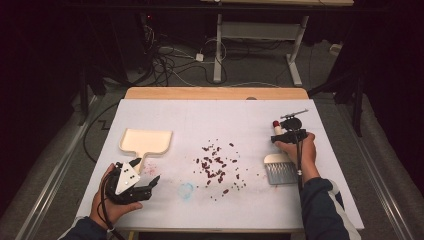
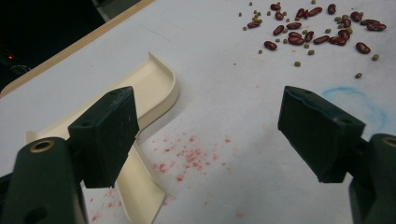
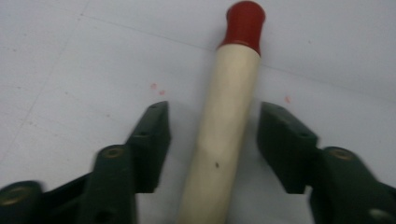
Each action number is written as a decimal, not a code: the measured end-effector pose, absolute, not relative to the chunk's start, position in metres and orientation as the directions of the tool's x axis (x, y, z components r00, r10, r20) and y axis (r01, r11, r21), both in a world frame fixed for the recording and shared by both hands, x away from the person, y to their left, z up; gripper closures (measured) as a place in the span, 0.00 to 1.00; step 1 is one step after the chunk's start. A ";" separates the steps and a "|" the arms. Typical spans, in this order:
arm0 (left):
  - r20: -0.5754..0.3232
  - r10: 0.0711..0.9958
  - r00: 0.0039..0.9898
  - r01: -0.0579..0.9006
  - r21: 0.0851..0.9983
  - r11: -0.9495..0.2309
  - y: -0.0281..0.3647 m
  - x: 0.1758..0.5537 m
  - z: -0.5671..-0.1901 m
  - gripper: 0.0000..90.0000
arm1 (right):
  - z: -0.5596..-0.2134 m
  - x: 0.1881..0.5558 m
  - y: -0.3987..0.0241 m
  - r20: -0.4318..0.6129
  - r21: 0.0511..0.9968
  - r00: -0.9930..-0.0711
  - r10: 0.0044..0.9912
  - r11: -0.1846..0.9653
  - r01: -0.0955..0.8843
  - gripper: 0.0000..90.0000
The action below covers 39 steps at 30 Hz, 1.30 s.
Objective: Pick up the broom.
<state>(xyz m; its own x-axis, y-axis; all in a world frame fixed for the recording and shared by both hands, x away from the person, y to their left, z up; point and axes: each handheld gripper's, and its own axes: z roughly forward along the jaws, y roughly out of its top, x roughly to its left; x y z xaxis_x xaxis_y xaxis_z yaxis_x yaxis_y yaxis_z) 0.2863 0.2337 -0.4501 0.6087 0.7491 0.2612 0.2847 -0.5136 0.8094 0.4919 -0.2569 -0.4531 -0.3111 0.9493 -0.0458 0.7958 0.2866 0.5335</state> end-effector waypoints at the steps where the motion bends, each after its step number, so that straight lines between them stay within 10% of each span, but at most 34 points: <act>1: 0.262 0.748 0.609 0.283 0.810 -0.514 0.233 0.286 -0.450 0.22 | -0.452 0.494 -0.255 -0.059 0.519 -0.319 0.946 0.302 0.800 0.61; 18: 0.257 0.740 0.622 0.280 0.810 -0.516 0.233 0.286 -0.450 0.22 | -0.449 0.492 -0.249 -0.050 0.545 -0.317 0.947 0.292 0.786 0.78; 39: 0.202 0.728 0.655 0.231 0.864 -0.448 0.213 0.291 -0.423 0.22 | -0.378 0.404 -0.264 -0.044 0.889 -0.470 0.881 0.250 0.384 0.78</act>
<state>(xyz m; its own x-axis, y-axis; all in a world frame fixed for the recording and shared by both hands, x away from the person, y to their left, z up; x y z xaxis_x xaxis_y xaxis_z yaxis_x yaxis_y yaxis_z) 0.2911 0.2131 -0.4234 0.6549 0.7281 0.2024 0.2308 -0.4477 0.8639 0.4041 -0.2644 -0.3775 -0.4701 0.8815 -0.0443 0.3840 0.2495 0.8890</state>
